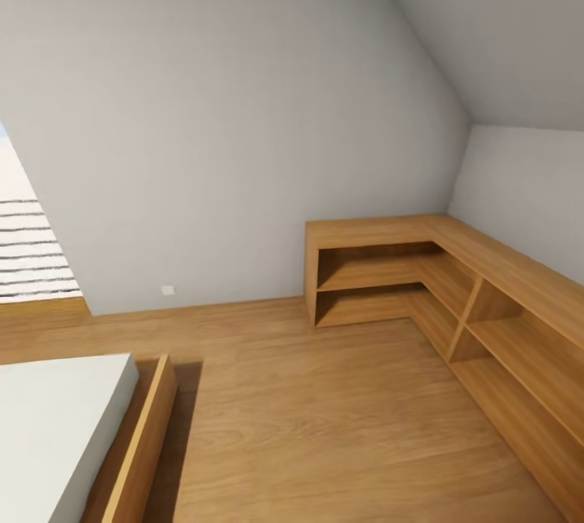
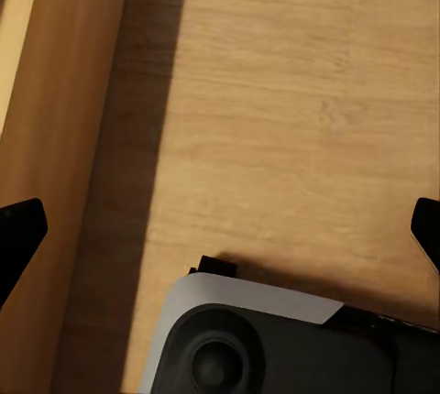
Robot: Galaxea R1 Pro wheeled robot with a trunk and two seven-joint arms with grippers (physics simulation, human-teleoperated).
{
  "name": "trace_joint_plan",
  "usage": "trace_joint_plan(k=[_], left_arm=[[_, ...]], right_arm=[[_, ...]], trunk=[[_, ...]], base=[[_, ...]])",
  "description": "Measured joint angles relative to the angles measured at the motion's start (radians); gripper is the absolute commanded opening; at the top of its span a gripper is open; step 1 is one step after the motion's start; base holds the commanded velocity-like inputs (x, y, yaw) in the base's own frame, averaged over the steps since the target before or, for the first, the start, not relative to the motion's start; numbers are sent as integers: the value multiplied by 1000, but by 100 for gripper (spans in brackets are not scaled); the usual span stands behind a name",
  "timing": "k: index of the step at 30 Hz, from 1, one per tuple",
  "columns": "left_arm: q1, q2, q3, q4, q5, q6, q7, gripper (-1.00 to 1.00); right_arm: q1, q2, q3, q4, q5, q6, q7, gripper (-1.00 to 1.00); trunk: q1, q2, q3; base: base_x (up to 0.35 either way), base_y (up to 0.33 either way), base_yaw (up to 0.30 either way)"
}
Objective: In the bedroom, organize the workspace by keeping the computer under the desk, ensuring the monitor is on the desk, placing the keyboard on the desk next to the monitor, placing the mouse on the desk next to the keyboard, moving the folder from the swivel chair onto the desk next to the mouse, stacking the notebook on top of the folder with the pen on top of the notebook, and positioning the swivel chair next to the desk.
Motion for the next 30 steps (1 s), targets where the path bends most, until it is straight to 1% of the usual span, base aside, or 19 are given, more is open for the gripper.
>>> trace_joint_plan(k=[7, 30], left_arm=[[0, 0, 0, 0, 0, 0, 0, 100], [0, 2, 1, 0, 1, 2, 0, 100]], right_arm=[[0, 0, -3, 0, -5, 1, -1, 100], [0, 1, -3, -2, 0, 1, -1, 100]], trunk=[[0, 0, 0], [0, 0, 0]], base=[[329, 0, 0], [329, 0, -2]])
